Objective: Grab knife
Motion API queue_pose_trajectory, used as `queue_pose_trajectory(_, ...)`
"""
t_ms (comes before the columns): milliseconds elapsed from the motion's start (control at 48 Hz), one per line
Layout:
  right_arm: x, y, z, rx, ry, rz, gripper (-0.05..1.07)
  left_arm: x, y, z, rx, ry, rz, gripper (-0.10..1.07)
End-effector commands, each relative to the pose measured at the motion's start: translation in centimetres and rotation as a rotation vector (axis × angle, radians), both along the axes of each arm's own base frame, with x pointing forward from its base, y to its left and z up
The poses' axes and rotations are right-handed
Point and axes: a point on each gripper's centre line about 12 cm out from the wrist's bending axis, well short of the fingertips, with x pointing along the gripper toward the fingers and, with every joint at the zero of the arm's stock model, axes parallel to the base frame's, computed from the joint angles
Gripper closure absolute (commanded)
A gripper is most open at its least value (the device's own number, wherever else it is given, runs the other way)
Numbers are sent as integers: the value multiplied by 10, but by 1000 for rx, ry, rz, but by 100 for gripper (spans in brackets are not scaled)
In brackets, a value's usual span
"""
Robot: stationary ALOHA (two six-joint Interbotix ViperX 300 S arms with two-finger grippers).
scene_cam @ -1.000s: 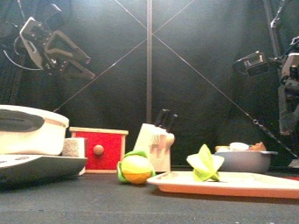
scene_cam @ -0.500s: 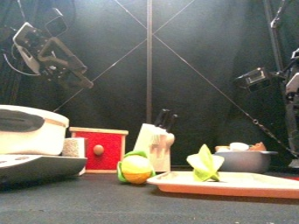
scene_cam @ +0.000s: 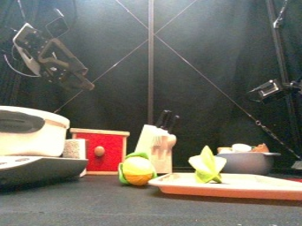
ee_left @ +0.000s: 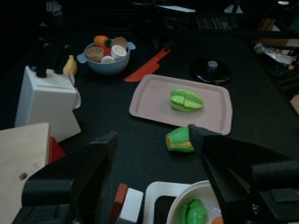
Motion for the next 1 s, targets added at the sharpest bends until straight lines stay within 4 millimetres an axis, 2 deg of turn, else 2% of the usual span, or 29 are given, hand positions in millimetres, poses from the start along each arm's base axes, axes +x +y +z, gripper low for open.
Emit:
queue_pose_trajectory(0,-2,2,-3,10,13,-3,21,3,0,5,1,-15,0,0)
queue_pose_trajectory(208,-6,4,-13,13,67,-9,14,2,0,5,-1,-14,-2,0)
queue_pose_trajectory(562,-6,8,-26,4,128,17,16,2,0,3,-9,-11,3,0)
queue_pose_trajectory(688,-7,12,-29,1,139,41,23,2,0,3,-15,-10,6,0)
queue_pose_trajectory(833,-6,14,-30,-1,144,48,37,2,0,3,-17,-10,7,0)
queue_pose_trajectory(979,-1,14,-23,-6,125,53,46,2,0,3,-17,-10,7,0)
